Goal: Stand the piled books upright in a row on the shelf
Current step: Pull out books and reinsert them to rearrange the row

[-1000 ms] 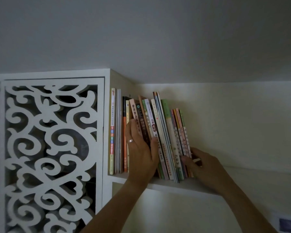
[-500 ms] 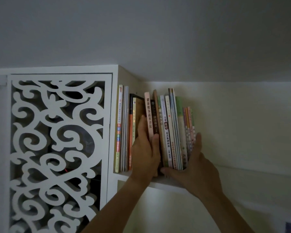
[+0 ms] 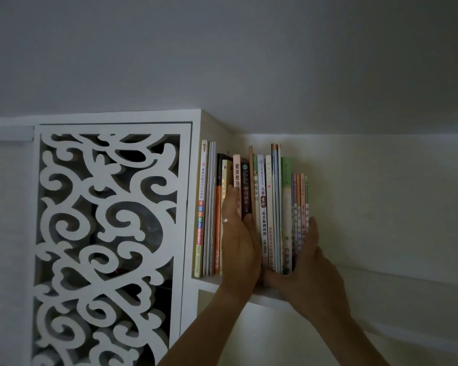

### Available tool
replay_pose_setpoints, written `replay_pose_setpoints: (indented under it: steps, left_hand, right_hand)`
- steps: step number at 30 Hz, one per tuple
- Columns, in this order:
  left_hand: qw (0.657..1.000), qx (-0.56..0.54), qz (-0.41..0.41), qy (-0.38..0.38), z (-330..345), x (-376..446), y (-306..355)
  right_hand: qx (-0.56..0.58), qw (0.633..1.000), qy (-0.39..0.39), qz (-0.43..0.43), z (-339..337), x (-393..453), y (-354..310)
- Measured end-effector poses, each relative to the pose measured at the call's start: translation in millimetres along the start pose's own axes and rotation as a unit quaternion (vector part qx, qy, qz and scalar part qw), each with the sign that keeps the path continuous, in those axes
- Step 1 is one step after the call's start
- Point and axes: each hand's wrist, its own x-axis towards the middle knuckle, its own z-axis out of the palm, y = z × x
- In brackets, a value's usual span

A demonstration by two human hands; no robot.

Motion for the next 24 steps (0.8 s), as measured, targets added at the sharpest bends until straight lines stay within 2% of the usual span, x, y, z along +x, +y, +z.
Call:
replay_pose_setpoints:
  steps: [3,6,18,24]
  left_hand:
    - [0.996,0.080,0.039,0.009,0,0,-1]
    - [0.995,0.091,0.033,-0.011,2,-3,-1]
    - [0.989,0.126,0.025,0.067,-1,-4,-11]
    - [0.983,0.163,0.043,0.070,-2,-3,-8]
  right_hand:
    - [0.024,1.000,0.004,-0.012,-2,-1,0]
    - [0.037,0.999,-0.002,-0.016,-6,-4,-1]
    - [0.046,0.999,0.000,-0.015,-7,-6,-2]
    - [0.062,0.998,0.000,-0.003,-4,-6,0]
